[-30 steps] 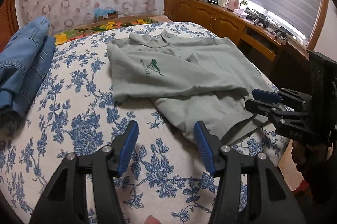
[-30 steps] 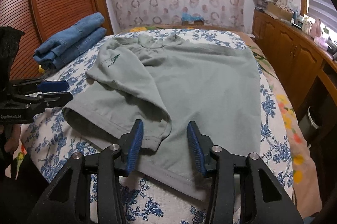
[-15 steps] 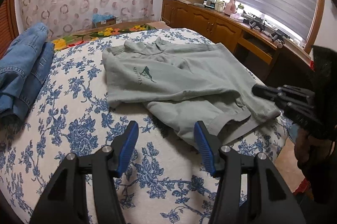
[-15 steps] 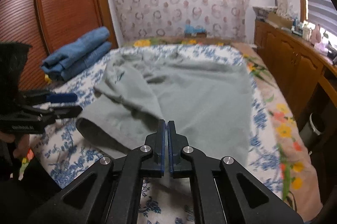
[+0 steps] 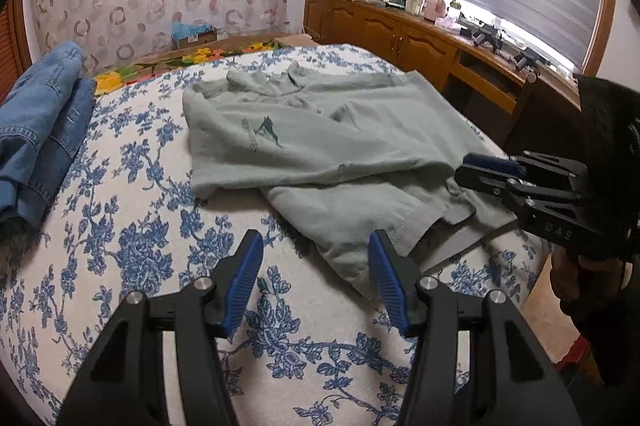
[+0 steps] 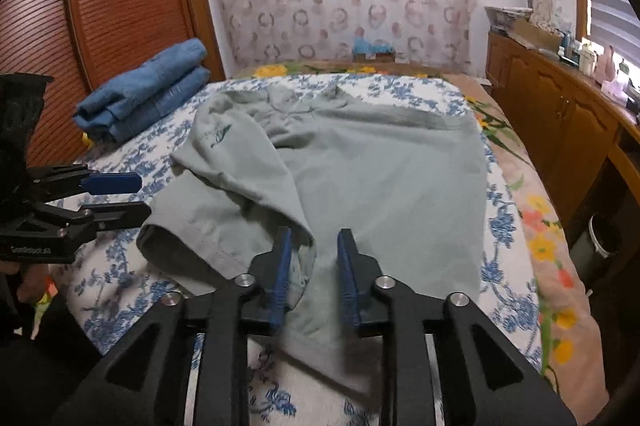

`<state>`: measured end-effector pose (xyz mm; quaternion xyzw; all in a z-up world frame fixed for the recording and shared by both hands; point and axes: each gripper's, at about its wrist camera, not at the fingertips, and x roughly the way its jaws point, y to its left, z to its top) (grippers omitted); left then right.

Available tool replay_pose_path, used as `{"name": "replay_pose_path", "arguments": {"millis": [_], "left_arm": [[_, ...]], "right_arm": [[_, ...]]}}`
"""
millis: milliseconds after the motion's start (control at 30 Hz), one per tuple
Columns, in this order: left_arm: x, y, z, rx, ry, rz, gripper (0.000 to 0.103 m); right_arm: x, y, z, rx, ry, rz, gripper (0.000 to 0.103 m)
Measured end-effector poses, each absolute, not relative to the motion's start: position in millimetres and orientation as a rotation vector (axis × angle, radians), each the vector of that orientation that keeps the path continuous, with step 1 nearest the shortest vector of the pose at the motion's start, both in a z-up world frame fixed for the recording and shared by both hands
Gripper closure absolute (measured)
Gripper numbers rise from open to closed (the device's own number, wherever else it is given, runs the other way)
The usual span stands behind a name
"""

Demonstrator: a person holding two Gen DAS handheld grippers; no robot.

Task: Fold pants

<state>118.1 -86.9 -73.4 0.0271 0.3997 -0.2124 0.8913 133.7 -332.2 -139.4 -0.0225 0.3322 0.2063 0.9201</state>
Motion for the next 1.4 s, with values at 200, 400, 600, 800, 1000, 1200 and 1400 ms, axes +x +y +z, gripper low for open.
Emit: {"name": "replay_pose_path", "arguments": {"millis": [200,400,600,800,1000,1200,1400], "left_arm": [[120.5,-83.4,-81.4,0.053,0.855,-0.428,0.049],[120.8,-80.7,-87.9,0.042,0.867,-0.424,0.049],[113.6,-77.7,-77.3,0.027,0.827,-0.427,0.049],[108.1,-81.8,-62.2,0.028,0.790,-0.450,0.049],[108.2,-92.7,-55.1,0.041,0.781,-0.468,0.049],[110.7,-96.7,-58.9,0.041,0.793,-0.470,0.049],[113.7,-91.3,-61.5,0.033,0.798,-0.451,0.049]], "right_arm": [[147.7,-318.3,-147.9,-0.108,0.720,0.431,0.079],[142.6,-309.7,-145.1,-0.135,0.694,0.464,0.102],[127.2,-323.8,-113.7,-0.086,0.610,0.461,0.103],[108.2,-342.9,-88.1,-0.104,0.576,0.431,0.103],[93.2,-371.3,-83.3,-0.110,0.585,0.363,0.103],[100.2,-389.6,-120.3,-0.084,0.702,0.334,0.103],[105.2,-397.2,-139.1,-0.052,0.747,0.308,0.098]]}}
